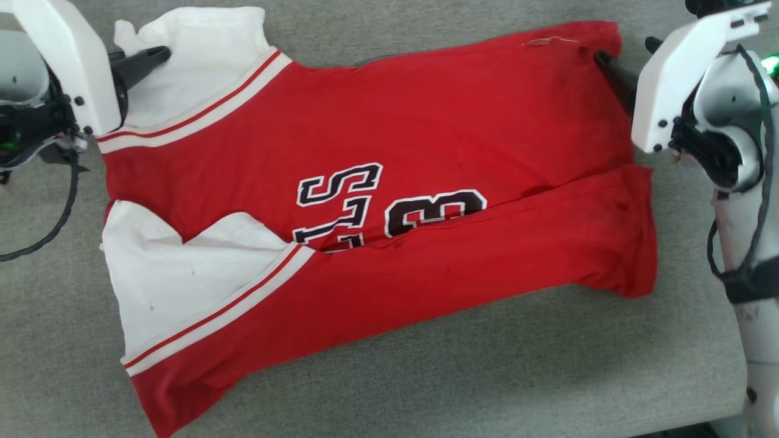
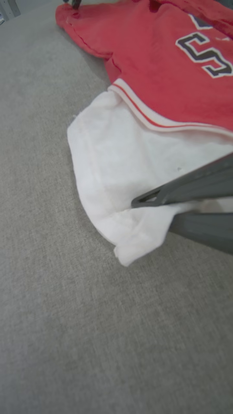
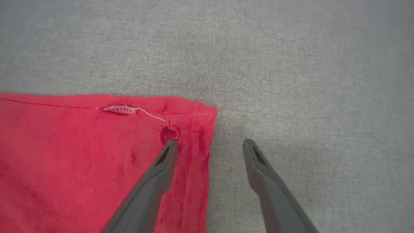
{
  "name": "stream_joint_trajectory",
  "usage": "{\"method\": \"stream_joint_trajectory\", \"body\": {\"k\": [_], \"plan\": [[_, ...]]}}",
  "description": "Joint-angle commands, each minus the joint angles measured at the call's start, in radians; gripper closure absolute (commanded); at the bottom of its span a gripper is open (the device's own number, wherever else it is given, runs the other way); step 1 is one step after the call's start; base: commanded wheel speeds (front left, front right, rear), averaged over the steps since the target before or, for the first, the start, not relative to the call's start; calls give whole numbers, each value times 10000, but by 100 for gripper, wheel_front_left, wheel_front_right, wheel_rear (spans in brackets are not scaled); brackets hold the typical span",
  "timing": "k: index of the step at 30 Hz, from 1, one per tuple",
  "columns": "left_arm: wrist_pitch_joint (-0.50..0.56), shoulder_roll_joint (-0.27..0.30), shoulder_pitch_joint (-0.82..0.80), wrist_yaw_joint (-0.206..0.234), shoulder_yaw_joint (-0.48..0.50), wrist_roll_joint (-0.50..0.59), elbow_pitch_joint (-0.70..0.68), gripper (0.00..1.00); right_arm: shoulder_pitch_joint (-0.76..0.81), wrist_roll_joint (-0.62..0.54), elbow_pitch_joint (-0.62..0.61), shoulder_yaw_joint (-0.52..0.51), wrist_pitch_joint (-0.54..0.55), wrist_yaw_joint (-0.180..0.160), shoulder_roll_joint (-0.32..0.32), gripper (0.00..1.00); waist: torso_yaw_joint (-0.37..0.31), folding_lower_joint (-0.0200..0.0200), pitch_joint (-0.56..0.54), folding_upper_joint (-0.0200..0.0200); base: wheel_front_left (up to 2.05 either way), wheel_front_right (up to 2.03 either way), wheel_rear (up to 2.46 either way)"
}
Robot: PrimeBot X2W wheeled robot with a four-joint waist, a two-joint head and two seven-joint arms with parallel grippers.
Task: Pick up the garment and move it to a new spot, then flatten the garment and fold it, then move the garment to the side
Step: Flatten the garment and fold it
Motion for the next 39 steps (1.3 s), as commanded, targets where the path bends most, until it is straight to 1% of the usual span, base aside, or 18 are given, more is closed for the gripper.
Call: {"method": "stream_joint_trajectory", "body": {"k": [1,6,7,8,9,10,17,22,27,31,35,38,39], "plan": [[-108,-30,-125,-24,-57,-32,-92,100,-271,-71,367,18,128,-4,51,0,105,0,77,0,0,0,0],[-272,-63,-226,-24,-216,-113,-243,100,-721,71,1183,253,309,-4,128,0,225,0,143,0,0,0,0],[-329,-66,-243,-24,-245,-124,-287,100,-766,84,1295,260,260,-4,129,10,246,0,144,0,0,0,0],[-367,-71,-250,-24,-273,-136,-333,100,-806,110,1379,309,217,-4,128,41,272,0,136,0,0,0,0],[-467,-79,-273,-24,-281,-138,-402,100,-871,168,1436,313,134,-4,125,63,299,0,129,0,0,0,0],[-556,-111,-268,-24,-287,-185,-434,100,-928,170,1499,277,10,-4,92,100,340,0,100,0,0,0,0],[-1115,-217,-47,-24,-343,-408,-901,100,-960,314,1686,233,-668,-4,-161,100,597,0,-359,0,0,0,0],[-2158,-42,391,-24,-302,-519,-1959,100,-396,490,1176,366,-1157,-4,-685,100,950,0,-1010,0,0,0,0],[-3205,550,1216,-24,-510,-468,-3392,100,869,928,-42,491,-1078,-4,-1331,100,1365,0,-1604,0,0,0,0],[-4210,1142,2137,-24,-733,-439,-4450,100,2260,1167,-1209,240,-924,-4,-1744,100,1646,0,-1939,0,0,0,0],[-5422,1696,3276,-23,-915,-611,-5155,100,3772,1286,-2419,-301,-780,-4,-1889,100,1823,0,-2177,0,0,0,0],[-6325,1962,4200,-24,-1116,-644,-5456,100,4950,1269,-3277,-795,-621,-4,-1837,100,1969,0,-2323,0,0,0,0],[-6822,2021,4783,-23,-1203,-720,-5567,100,5639,1264,-3786,-1094,-510,-4,-1723,100,2023,0,-2384,0,0,0,0]]}}
